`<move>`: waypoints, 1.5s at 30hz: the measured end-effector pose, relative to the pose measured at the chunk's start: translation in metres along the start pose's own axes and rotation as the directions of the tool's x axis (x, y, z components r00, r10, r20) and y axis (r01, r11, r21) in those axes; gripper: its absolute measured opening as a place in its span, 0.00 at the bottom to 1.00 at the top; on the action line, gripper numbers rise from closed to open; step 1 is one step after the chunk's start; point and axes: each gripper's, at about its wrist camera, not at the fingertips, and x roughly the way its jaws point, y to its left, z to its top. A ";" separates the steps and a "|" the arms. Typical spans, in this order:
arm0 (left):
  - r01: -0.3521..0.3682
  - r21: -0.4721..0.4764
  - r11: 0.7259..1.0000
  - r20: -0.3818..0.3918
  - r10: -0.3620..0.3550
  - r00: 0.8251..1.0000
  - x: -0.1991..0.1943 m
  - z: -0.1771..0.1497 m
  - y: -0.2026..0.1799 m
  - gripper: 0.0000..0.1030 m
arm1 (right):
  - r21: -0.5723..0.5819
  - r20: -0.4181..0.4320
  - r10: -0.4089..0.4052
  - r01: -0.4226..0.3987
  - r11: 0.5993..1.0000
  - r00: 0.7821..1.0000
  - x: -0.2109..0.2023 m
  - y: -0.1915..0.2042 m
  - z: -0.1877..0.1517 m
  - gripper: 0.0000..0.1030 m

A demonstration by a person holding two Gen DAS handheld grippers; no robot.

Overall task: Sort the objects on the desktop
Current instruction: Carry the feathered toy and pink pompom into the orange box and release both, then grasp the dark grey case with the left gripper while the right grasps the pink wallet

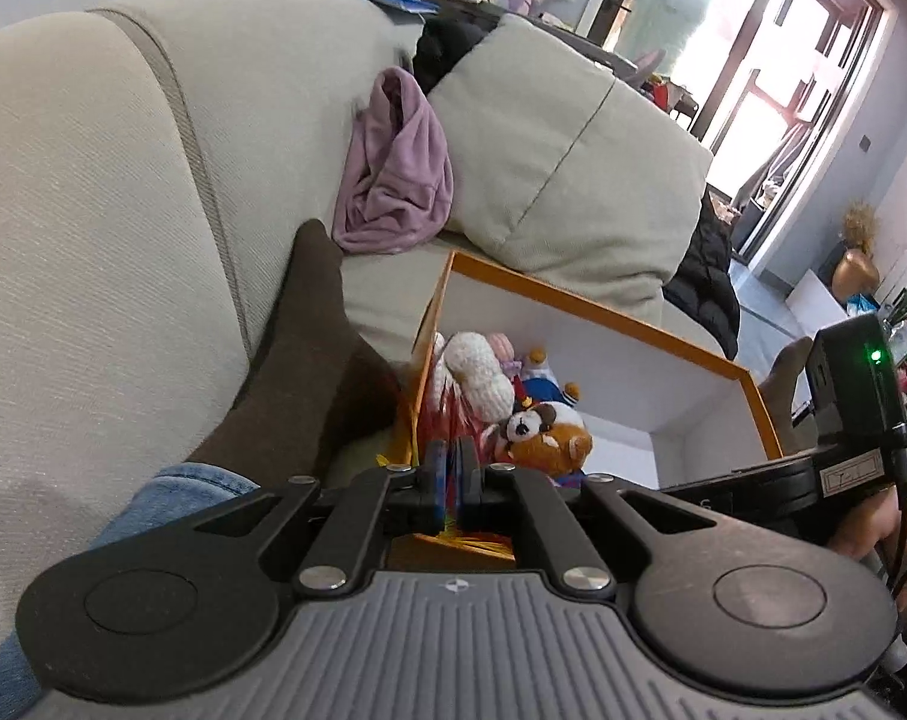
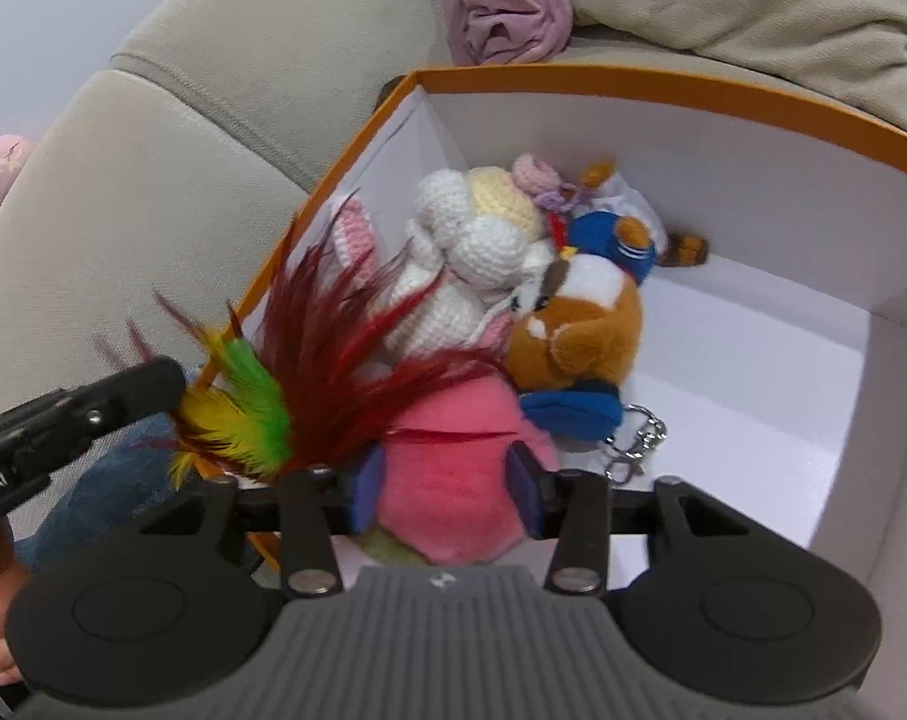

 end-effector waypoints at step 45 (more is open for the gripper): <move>-0.309 0.042 0.950 -0.403 0.299 0.865 -0.060 -0.118 -0.018 0.64 | -0.479 0.180 -0.033 0.117 0.870 0.983 -0.038 0.089 -0.207 0.48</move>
